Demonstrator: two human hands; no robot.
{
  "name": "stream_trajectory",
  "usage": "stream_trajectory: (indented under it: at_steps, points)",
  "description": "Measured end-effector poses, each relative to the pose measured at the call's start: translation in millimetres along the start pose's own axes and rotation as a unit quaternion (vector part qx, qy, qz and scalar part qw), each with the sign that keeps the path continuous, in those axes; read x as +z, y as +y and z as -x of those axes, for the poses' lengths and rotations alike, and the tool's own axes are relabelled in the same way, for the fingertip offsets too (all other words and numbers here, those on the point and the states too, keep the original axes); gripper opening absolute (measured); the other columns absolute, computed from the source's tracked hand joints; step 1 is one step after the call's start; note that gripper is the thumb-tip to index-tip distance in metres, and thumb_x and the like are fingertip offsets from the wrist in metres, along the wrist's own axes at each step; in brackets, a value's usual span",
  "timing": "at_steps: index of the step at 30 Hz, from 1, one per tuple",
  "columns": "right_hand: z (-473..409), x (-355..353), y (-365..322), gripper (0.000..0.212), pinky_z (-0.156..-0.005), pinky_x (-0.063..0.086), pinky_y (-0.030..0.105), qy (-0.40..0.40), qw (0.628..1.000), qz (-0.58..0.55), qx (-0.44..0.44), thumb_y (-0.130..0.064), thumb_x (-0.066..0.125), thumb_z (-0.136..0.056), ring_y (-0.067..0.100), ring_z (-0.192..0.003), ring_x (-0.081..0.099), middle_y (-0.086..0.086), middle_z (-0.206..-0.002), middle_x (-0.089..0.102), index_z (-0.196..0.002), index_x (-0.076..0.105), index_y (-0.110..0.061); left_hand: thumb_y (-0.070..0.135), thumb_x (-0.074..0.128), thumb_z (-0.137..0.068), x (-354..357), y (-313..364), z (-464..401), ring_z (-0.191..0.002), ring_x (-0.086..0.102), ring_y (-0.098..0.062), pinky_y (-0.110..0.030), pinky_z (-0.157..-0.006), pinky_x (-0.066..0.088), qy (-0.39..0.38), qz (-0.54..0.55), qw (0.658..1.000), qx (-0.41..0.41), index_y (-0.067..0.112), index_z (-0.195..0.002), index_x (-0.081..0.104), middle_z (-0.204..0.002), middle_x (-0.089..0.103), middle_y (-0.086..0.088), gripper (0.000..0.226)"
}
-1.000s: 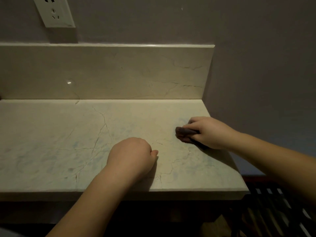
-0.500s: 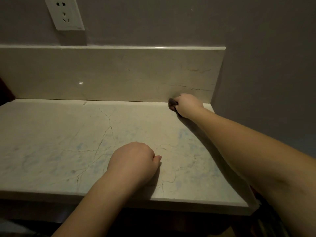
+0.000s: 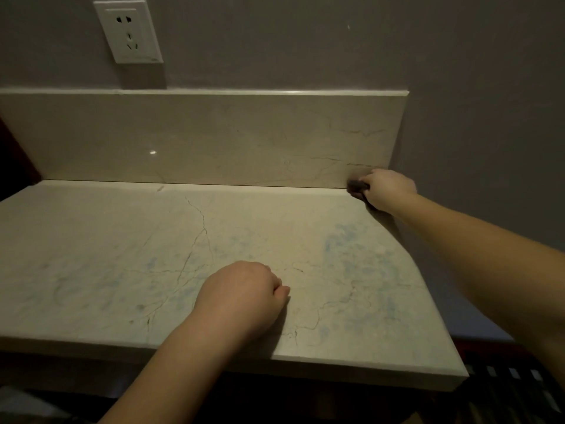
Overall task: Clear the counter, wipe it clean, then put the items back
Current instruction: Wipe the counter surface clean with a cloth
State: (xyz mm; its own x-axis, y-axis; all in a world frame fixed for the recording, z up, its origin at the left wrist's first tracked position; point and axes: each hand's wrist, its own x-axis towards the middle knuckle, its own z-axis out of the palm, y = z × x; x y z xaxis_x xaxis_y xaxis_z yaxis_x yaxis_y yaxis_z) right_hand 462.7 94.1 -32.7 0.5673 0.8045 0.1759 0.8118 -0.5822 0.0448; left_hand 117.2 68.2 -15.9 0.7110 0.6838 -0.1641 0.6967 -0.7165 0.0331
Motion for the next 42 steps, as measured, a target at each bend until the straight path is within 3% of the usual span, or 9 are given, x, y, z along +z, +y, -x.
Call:
stream_trajectory:
  at_steps: [5,9,13,20,24,32,35,39,42]
  points:
    - [6,-3,-3,0.027,-0.072,0.045,0.033,-0.009,0.999,-0.027,-0.026,-0.035,0.046,-0.097,0.029,-0.097,0.054,0.004,-0.108,0.057,-0.111,0.067,-0.025,0.046,0.034,-0.099,1,1,3,-0.104,0.057,-0.015,-0.035,-0.085,0.051,0.001,-0.008,1.000,0.007,0.031,-0.115,0.068,-0.120,0.062,0.008,0.041]
    - [41,-16,-8,0.031,-0.076,0.044,0.035,-0.040,0.987,-0.094,-0.121,-0.037,0.048,-0.095,0.028,-0.100,0.053,0.004,-0.111,0.058,-0.120,0.064,-0.026,0.046,0.032,-0.100,2,4,4,-0.103,0.058,-0.014,-0.034,-0.085,0.051,0.000,-0.017,1.000,0.011,0.030,-0.114,0.067,-0.123,0.060,0.007,0.041]
    - [83,-25,4,0.032,-0.082,0.044,0.033,-0.061,0.973,-0.088,-0.207,-0.029,0.048,-0.096,0.022,-0.103,0.053,-0.003,-0.114,0.058,-0.125,0.061,-0.031,0.047,0.031,-0.100,1,5,5,-0.103,0.057,-0.013,-0.031,-0.081,0.050,-0.003,-0.023,1.000,0.015,0.030,-0.113,0.066,-0.123,0.059,0.009,0.041]
    - [35,-13,14,0.029,-0.072,0.045,0.036,-0.029,0.990,-0.064,-0.119,-0.043,0.044,-0.095,0.024,-0.088,0.050,0.000,-0.096,0.052,-0.109,0.066,-0.028,0.048,0.032,-0.100,-1,8,4,-0.111,0.057,-0.013,-0.032,-0.087,0.050,-0.009,-0.024,1.000,0.000,0.032,-0.118,0.066,-0.132,0.057,0.009,0.042]
    - [13,-5,-2,0.024,-0.072,0.040,0.034,-0.023,0.990,-0.081,-0.115,-0.040,0.048,-0.094,0.030,-0.097,0.054,0.000,-0.094,0.049,-0.105,0.068,-0.030,0.048,0.032,-0.099,-1,8,3,-0.110,0.057,-0.015,-0.036,-0.090,0.051,-0.001,-0.024,1.000,-0.011,0.032,-0.117,0.068,-0.130,0.059,0.008,0.043]
    - [108,-21,0,0.030,-0.084,0.045,0.033,-0.055,0.949,-0.162,-0.265,-0.027,0.054,-0.094,0.013,-0.097,0.053,-0.007,-0.111,0.058,-0.122,0.063,-0.032,0.051,0.032,-0.098,3,7,-2,-0.104,0.060,-0.012,-0.034,-0.086,0.052,0.011,-0.022,1.000,-0.019,0.031,-0.112,0.070,-0.125,0.063,0.009,0.045]
    - [107,-21,14,0.034,-0.083,0.044,0.032,-0.068,0.950,-0.151,-0.266,-0.022,0.053,-0.094,0.008,-0.097,0.049,-0.011,-0.113,0.056,-0.125,0.061,-0.033,0.051,0.032,-0.098,2,6,-3,-0.102,0.060,-0.012,-0.033,-0.086,0.052,0.010,-0.022,1.000,-0.020,0.031,-0.110,0.071,-0.123,0.064,0.010,0.045]
    - [67,-10,24,0.031,-0.078,0.043,0.032,-0.006,0.967,-0.125,-0.223,-0.025,0.052,-0.095,0.020,-0.104,0.053,-0.004,-0.113,0.058,-0.122,0.063,-0.032,0.051,0.033,-0.098,1,5,-3,-0.101,0.061,-0.010,-0.032,-0.085,0.052,0.012,-0.017,1.000,-0.021,0.031,-0.108,0.072,-0.122,0.065,0.010,0.045]
    - [42,-7,30,0.032,-0.072,0.042,0.033,0.046,0.975,-0.092,-0.195,-0.041,0.048,-0.096,0.024,-0.103,0.051,0.002,-0.113,0.057,-0.119,0.066,-0.028,0.051,0.034,-0.098,-1,4,-4,-0.103,0.060,-0.010,-0.033,-0.088,0.052,0.010,-0.013,1.000,-0.022,0.031,-0.110,0.072,-0.124,0.064,0.012,0.044]
